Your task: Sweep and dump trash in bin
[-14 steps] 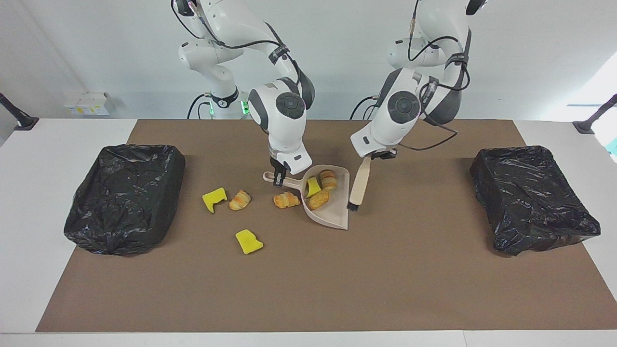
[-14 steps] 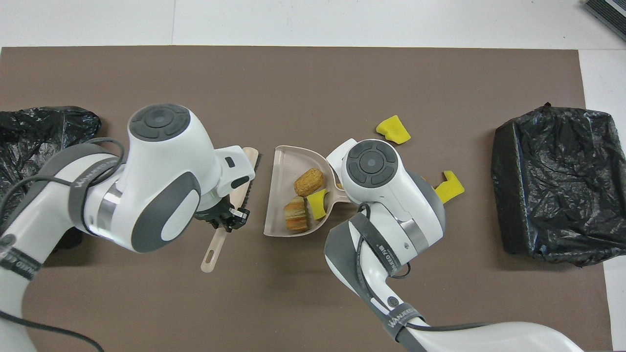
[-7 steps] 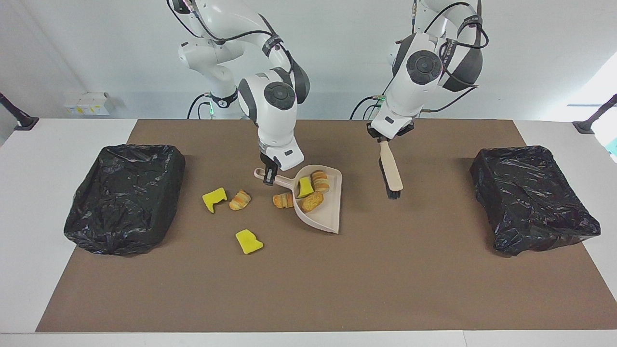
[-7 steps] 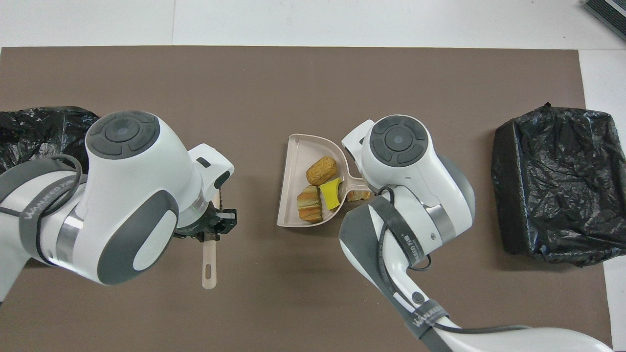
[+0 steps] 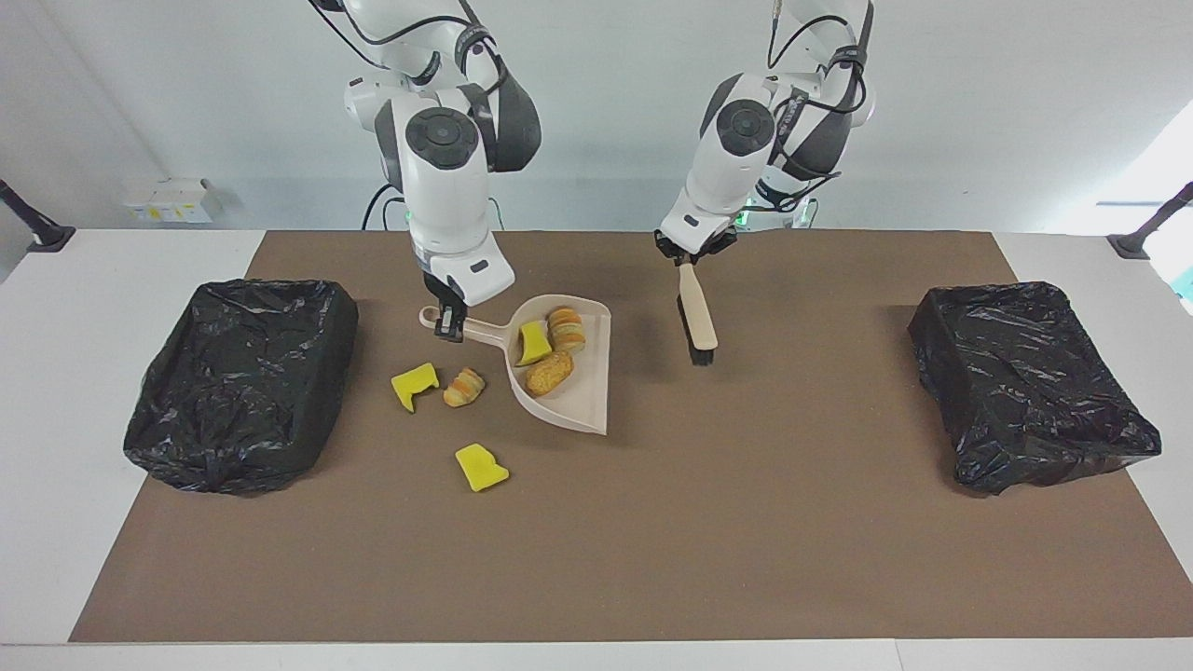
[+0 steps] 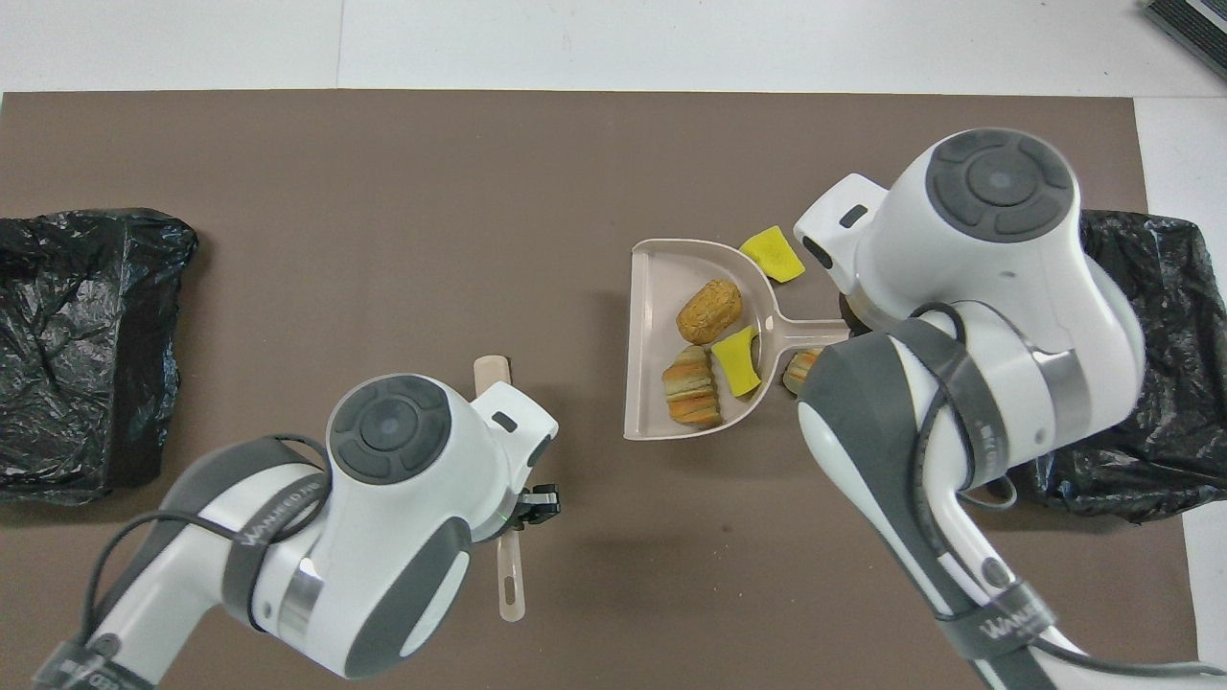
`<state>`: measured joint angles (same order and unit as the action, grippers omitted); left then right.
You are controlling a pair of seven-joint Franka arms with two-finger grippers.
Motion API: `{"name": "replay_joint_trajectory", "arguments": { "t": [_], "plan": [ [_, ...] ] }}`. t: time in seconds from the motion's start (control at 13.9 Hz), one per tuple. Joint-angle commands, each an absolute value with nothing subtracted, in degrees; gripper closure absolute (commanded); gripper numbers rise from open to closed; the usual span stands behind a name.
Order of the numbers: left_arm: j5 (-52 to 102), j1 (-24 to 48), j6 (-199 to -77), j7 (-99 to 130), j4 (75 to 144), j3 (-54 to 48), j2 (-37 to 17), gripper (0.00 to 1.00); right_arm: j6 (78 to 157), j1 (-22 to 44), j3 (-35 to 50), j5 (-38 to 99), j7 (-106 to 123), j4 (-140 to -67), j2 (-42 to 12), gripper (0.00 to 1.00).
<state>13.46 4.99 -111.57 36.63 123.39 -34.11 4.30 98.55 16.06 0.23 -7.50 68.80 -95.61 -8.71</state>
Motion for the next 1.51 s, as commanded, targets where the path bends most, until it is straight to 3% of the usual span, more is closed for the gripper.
{"name": "replay_joint_trajectory", "arguments": {
  "t": [0.0, 0.58, 0.72, 0.94, 1.01, 1.08, 1.44],
  "plan": [
    [14.24, 5.63, -121.53, 42.79, 126.56, -39.27, 2.12, 1.00, 95.02, 11.18, 0.70, -8.61, 77.22, -93.70, -6.69, 1.00],
    [14.15, 8.17, -125.42, 44.91, 126.21, -42.27, -4.22, 1.00, 92.37, -4.37, 0.53, -8.53, 97.71, -92.46, -3.60, 1.00],
    [14.06, 8.44, -124.98, 45.09, 126.04, -42.27, -5.44, 1.00, 93.42, -11.04, 0.61, -7.21, 101.50, -92.55, -3.43, 1.00],
    [14.06, 8.26, -125.15, 44.22, 126.12, -42.19, -5.54, 1.00, 100.35, -15.89, 0.53, -6.32, 107.38, -92.64, -3.25, 1.00],
    [13.80, 8.00, -125.24, 42.99, 126.04, -42.19, -5.89, 0.55, 101.85, -16.52, 0.09, -6.94, 108.88, -92.90, -3.25, 1.00],
    [13.80, 7.65, -125.59, 41.59, 126.04, -42.19, -6.32, 0.01, 103.52, -17.05, -0.26, -9.99, 108.90, -93.25, -3.16, 1.00],
    [13.27, 4.84, -117.89, 41.48, 122.19, -40.44, -4.75, 0.00, 114.32, -21.00, -0.44, -22.21, 107.06, -96.58, -2.46, 1.00]
  ]
}}
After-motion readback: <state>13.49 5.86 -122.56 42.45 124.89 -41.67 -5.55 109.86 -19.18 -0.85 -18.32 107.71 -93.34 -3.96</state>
